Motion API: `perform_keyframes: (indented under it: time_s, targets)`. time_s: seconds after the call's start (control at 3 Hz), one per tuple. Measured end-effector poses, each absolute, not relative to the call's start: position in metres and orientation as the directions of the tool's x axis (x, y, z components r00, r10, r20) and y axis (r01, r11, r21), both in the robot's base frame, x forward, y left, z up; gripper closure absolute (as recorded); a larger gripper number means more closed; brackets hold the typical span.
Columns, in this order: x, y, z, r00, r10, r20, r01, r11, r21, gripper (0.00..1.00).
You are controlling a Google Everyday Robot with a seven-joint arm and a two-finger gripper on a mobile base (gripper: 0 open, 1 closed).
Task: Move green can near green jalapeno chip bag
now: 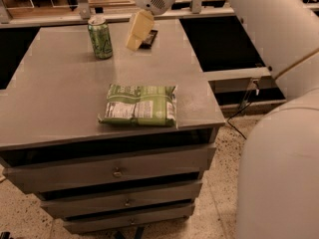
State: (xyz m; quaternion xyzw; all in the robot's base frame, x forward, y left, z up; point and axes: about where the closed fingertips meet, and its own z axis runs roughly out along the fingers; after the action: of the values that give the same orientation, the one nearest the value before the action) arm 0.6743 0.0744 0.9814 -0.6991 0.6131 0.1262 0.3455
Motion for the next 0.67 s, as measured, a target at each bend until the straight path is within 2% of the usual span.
perform_keyframes:
  time_s: [0.67]
  targets:
    - [0.749, 0.091, 0.964, 0.187, -0.546, -0.816, -0.936, 0.154, -0.317, 0.00]
